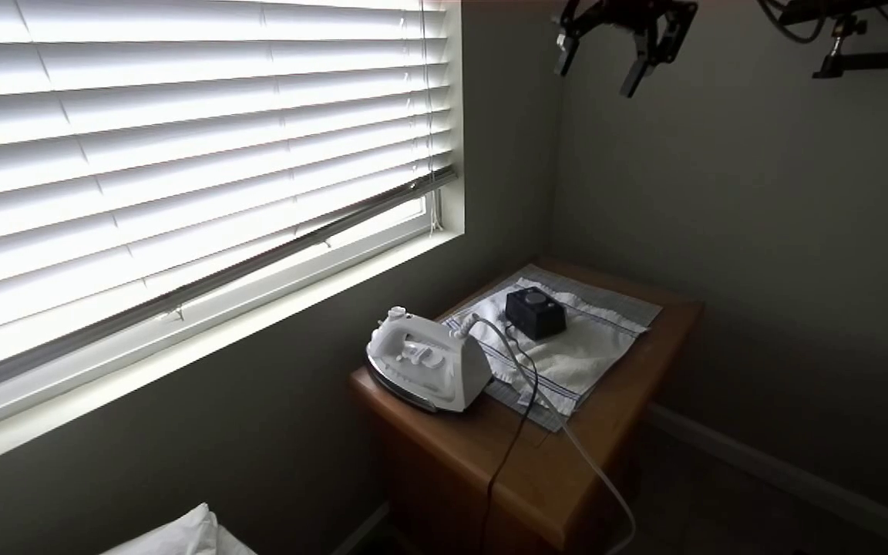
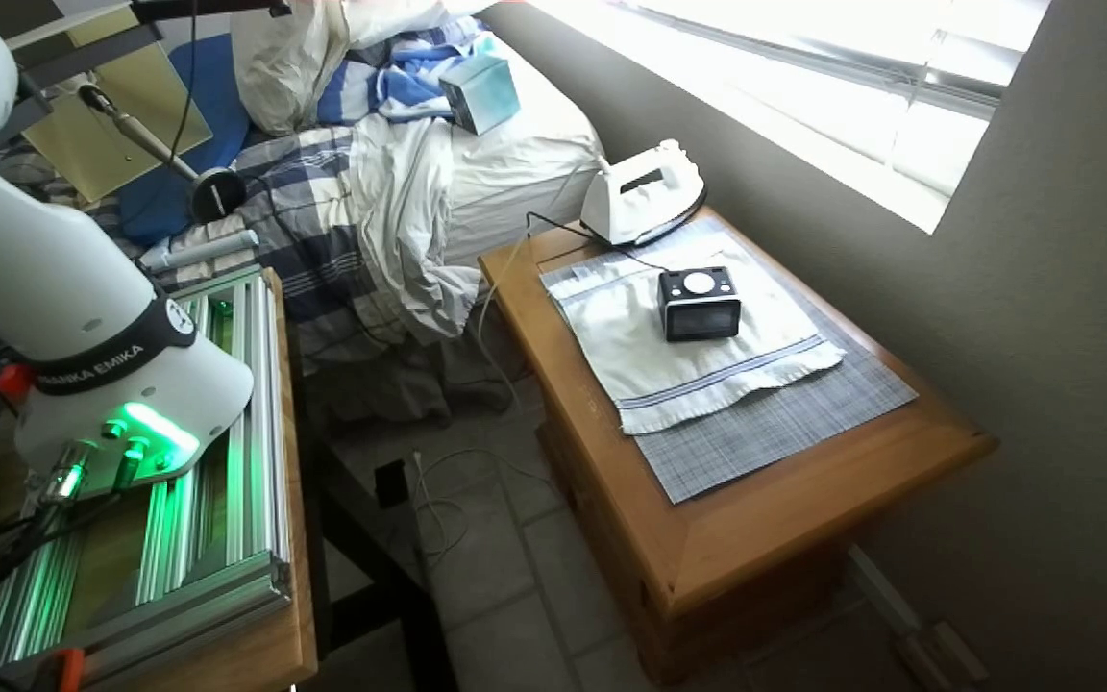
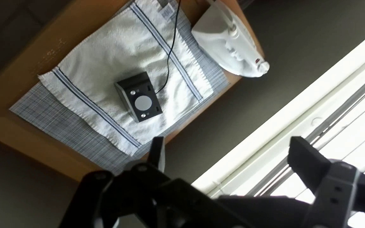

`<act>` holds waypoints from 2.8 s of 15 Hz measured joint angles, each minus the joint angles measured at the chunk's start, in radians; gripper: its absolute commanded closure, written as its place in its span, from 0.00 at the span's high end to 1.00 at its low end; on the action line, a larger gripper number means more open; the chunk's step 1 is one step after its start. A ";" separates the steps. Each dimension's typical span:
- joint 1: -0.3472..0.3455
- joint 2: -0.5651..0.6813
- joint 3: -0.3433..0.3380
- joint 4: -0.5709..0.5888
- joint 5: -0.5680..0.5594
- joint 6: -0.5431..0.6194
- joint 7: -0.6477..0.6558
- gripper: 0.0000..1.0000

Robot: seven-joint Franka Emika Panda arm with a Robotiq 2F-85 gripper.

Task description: Press the right button on the alarm clock

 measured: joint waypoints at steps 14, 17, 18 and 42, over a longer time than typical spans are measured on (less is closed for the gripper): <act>0.047 0.490 -0.071 0.326 -0.649 -0.144 0.877 0.00; 0.136 0.582 -0.085 0.393 -0.651 -0.218 0.916 0.01; 0.146 0.588 -0.090 0.393 -0.651 -0.218 0.916 0.01; 0.160 0.871 -0.213 0.493 -0.604 -0.053 0.890 0.00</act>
